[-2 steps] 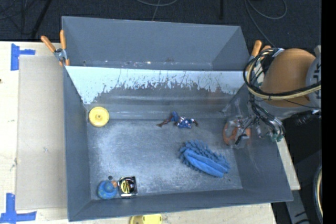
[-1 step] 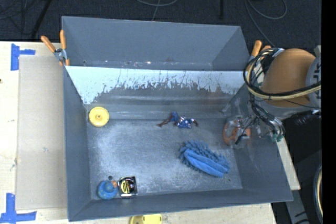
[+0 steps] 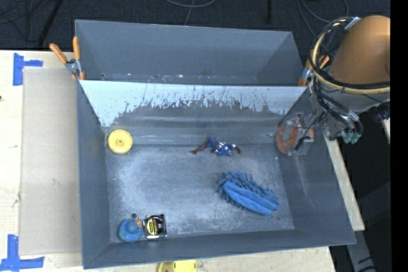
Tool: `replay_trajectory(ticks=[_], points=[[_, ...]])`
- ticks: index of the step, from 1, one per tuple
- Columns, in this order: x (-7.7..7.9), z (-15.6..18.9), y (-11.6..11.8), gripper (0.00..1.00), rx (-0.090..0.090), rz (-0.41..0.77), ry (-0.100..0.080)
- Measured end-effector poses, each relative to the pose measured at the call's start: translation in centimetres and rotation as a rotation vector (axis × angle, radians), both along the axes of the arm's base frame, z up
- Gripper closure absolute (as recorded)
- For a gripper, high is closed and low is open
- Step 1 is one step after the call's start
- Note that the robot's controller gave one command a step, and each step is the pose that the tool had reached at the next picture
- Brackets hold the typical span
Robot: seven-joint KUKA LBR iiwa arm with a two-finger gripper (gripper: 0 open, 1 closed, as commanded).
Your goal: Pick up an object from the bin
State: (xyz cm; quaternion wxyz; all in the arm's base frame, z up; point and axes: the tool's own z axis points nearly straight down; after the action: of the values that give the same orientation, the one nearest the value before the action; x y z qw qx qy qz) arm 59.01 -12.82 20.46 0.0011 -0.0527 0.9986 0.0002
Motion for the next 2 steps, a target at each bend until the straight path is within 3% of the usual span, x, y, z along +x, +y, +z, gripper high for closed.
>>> replay_trajectory(ticks=[1, 2], points=[[0.0, 0.0, 0.0, 0.0, 0.0, 0.0, 0.0], [0.0, 0.0, 0.0, 0.0, 0.0, 0.0, 0.0]])
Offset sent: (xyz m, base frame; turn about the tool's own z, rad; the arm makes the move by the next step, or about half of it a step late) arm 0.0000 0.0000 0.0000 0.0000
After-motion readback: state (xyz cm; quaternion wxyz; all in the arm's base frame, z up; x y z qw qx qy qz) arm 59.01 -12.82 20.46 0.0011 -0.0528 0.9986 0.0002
